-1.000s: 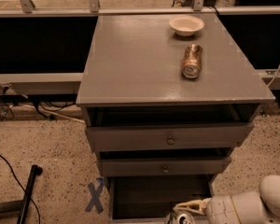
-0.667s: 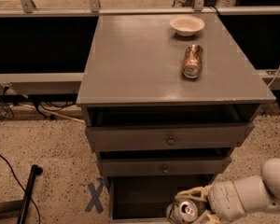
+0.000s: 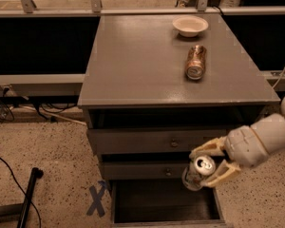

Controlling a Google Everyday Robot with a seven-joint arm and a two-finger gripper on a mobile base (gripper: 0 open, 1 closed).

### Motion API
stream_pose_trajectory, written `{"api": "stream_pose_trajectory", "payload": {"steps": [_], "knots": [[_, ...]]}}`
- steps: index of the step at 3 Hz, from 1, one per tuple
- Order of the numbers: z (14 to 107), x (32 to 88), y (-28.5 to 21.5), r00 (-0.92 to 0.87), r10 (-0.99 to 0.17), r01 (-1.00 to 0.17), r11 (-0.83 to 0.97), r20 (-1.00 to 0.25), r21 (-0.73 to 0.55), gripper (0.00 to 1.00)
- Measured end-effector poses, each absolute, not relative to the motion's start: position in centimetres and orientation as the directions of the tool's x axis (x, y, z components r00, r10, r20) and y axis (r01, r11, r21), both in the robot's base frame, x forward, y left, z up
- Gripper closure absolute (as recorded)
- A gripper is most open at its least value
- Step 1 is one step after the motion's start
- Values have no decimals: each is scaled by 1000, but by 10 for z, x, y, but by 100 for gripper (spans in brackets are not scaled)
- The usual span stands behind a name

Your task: Pick 7up can from bottom drawer and place on counter

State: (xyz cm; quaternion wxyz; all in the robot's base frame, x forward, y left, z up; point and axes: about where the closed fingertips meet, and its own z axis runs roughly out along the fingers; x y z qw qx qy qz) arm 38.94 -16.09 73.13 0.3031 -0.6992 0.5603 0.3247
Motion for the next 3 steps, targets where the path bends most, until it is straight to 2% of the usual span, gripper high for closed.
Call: {"api": "stream_pose_trajectory", "payload": {"steps": [2, 3], "knots": [[862, 432, -169, 177, -651, -981, -178, -738, -79, 100], [899, 456, -174, 136, -654, -991, -103, -745, -91, 100]]}}
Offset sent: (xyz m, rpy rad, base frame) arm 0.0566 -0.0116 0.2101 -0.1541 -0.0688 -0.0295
